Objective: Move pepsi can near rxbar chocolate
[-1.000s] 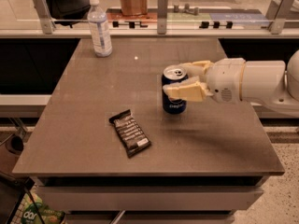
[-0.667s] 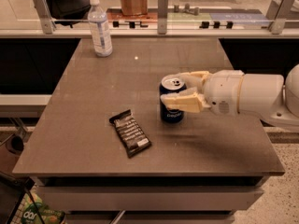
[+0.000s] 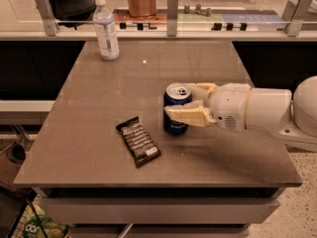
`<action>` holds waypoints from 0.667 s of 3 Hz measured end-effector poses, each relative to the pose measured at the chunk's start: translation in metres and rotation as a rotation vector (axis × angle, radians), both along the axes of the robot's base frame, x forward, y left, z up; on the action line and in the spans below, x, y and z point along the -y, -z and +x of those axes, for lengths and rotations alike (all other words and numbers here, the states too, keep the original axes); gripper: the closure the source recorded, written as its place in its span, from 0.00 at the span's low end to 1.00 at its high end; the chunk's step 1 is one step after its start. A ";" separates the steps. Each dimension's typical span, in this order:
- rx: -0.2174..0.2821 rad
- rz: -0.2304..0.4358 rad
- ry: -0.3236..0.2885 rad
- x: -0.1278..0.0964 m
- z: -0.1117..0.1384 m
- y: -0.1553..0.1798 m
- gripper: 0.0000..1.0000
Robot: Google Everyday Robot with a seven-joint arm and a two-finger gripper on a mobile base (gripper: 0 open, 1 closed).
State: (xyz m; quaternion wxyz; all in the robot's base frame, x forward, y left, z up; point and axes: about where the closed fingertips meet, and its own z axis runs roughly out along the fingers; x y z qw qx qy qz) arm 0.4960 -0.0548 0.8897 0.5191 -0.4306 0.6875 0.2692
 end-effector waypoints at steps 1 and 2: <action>0.001 -0.002 -0.004 -0.002 -0.001 -0.001 0.62; 0.003 -0.003 -0.008 -0.004 -0.001 -0.001 0.39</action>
Offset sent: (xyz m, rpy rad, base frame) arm -0.0005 0.0019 0.0006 -0.0014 -0.0011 0.0032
